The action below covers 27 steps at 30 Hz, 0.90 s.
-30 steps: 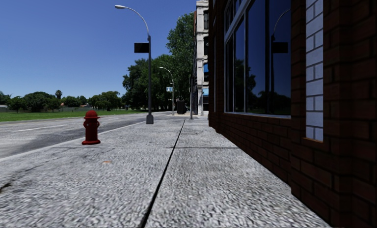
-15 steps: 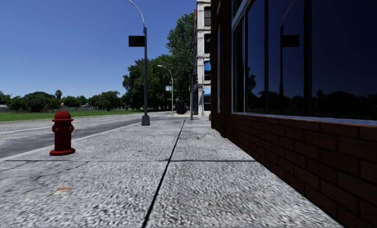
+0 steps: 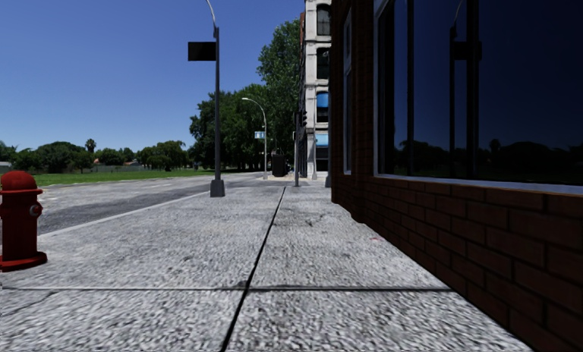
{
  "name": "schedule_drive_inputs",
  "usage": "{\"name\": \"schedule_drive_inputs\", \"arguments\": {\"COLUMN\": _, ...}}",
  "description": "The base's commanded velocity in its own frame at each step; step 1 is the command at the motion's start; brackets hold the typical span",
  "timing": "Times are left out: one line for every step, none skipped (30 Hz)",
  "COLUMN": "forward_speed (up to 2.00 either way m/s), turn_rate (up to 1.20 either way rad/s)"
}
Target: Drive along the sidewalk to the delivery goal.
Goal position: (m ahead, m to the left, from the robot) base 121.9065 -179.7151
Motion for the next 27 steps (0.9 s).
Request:
{"name": "schedule_drive_inputs", "arguments": {"forward_speed": 2.0, "turn_rate": 0.0}}
{"name": "schedule_drive_inputs", "arguments": {"forward_speed": 2.0, "turn_rate": 0.0}}
{"name": "schedule_drive_inputs", "arguments": {"forward_speed": 2.0, "turn_rate": 0.0}}
{"name": "schedule_drive_inputs", "arguments": {"forward_speed": 2.0, "turn_rate": 0.0}}
{"name": "schedule_drive_inputs", "arguments": {"forward_speed": 2.0, "turn_rate": 0.0}}
{"name": "schedule_drive_inputs", "arguments": {"forward_speed": 2.0, "turn_rate": 0.0}}
{"name": "schedule_drive_inputs", "arguments": {"forward_speed": 2.0, "turn_rate": 0.0}}
{"name": "schedule_drive_inputs", "arguments": {"forward_speed": 2.0, "turn_rate": 0.0}}
{"name": "schedule_drive_inputs", "arguments": {"forward_speed": 2.0, "turn_rate": 0.0}}
{"name": "schedule_drive_inputs", "arguments": {"forward_speed": 2.0, "turn_rate": 0.0}}
{"name": "schedule_drive_inputs", "arguments": {"forward_speed": 2.0, "turn_rate": 0.0}}
{"name": "schedule_drive_inputs", "arguments": {"forward_speed": 2.0, "turn_rate": 0.0}}
{"name": "schedule_drive_inputs", "arguments": {"forward_speed": 2.0, "turn_rate": 0.0}}
{"name": "schedule_drive_inputs", "arguments": {"forward_speed": 2.0, "turn_rate": 0.0}}
{"name": "schedule_drive_inputs", "arguments": {"forward_speed": 2.0, "turn_rate": 0.0}}
{"name": "schedule_drive_inputs", "arguments": {"forward_speed": 2.0, "turn_rate": 0.0}}
{"name": "schedule_drive_inputs", "arguments": {"forward_speed": 2.0, "turn_rate": 0.0}}
{"name": "schedule_drive_inputs", "arguments": {"forward_speed": 2.0, "turn_rate": 0.0}}
{"name": "schedule_drive_inputs", "arguments": {"forward_speed": 2.0, "turn_rate": 0.0}}
{"name": "schedule_drive_inputs", "arguments": {"forward_speed": 2.0, "turn_rate": 0.0}}
{"name": "schedule_drive_inputs", "arguments": {"forward_speed": 2.0, "turn_rate": 0.0}}
{"name": "schedule_drive_inputs", "arguments": {"forward_speed": 2.0, "turn_rate": 0.0}}
{"name": "schedule_drive_inputs", "arguments": {"forward_speed": 2.0, "turn_rate": 0.0}}
{"name": "schedule_drive_inputs", "arguments": {"forward_speed": 2.0, "turn_rate": 0.0}}
{"name": "schedule_drive_inputs", "arguments": {"forward_speed": 2.0, "turn_rate": 0.0}}
{"name": "schedule_drive_inputs", "arguments": {"forward_speed": 2.0, "turn_rate": 0.0}}
{"name": "schedule_drive_inputs", "arguments": {"forward_speed": 2.0, "turn_rate": 0.0}}
